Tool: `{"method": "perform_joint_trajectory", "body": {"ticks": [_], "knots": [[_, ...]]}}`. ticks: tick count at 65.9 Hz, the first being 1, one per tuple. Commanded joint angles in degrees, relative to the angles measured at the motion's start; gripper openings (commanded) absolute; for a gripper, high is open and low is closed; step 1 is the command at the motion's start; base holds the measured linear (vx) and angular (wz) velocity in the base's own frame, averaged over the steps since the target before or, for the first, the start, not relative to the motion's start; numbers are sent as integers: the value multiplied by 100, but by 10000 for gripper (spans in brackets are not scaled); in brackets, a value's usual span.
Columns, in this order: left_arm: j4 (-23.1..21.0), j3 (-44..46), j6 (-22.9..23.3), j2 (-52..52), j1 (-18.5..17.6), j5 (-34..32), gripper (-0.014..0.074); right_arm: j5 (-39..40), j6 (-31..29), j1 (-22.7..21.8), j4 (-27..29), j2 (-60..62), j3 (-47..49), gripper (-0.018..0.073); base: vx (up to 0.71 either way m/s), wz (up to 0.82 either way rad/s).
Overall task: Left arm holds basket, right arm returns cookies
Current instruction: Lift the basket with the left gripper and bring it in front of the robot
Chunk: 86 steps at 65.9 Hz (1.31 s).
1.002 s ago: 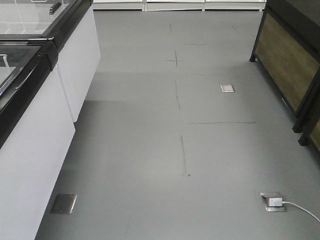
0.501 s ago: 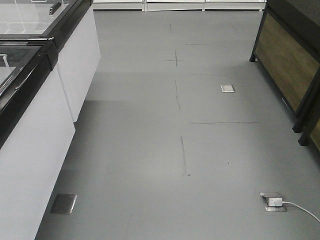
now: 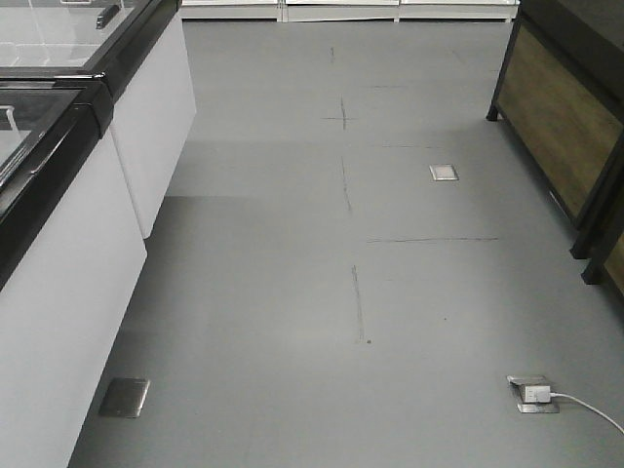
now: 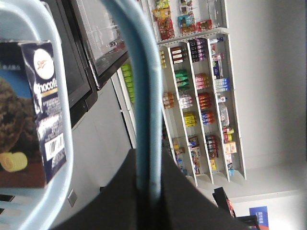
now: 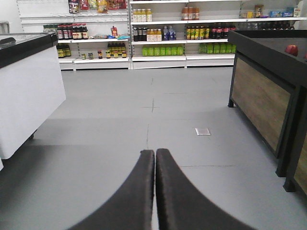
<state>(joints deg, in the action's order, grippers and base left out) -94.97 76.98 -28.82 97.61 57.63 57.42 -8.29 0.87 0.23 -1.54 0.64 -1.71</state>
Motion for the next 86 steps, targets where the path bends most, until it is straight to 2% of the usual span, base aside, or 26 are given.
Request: {"method": "perform_joint_trajectory", "body": {"ticks": [1, 9, 15, 23, 31, 43, 50, 59, 66, 73, 86], "knots": [[-466, 517, 0, -279, -220, 165, -8, 449, -7, 3, -23, 58, 6, -8, 0, 0], [-466, 1406, -12, -279, -567, 97, -8, 449, -7, 3, -23, 58, 6, -8, 0, 0], [-466, 1939, -5, -279, -996, -23, -8, 449, -7, 3, -23, 58, 6, -8, 0, 0], [-466, 2543, 15, -269, -1707, -180, -7, 449, -7, 3, -23, 58, 6, -8, 0, 0], [-447, 2770, 88, -269, -2485, -263, -7, 449, -7, 3, -23, 58, 6, -8, 0, 0], [-443, 2770, 162, -170, -3455, -134, -7, 449, -7, 3, -23, 58, 6, -8, 0, 0], [-378, 2770, 112, -108, -3994, 202, -7, 449, -7, 3, -23, 58, 6, -8, 0, 0], [47, 2770, -2, -103, -4722, 301, -7, 449, -7, 3, -23, 58, 6, -8, 0, 0], [310, 2624, 10, -103, -5337, 117, -7, 449, -7, 3, -23, 58, 6, -8, 0, 0], [333, 2104, -20, -103, -5818, -21, -7, 449, -7, 3, -23, 58, 6, -8, 0, 0], [489, 599, -341, -158, -6377, 59, -7, 449, -7, 3, -23, 58, 6, -8, 0, 0]]}}
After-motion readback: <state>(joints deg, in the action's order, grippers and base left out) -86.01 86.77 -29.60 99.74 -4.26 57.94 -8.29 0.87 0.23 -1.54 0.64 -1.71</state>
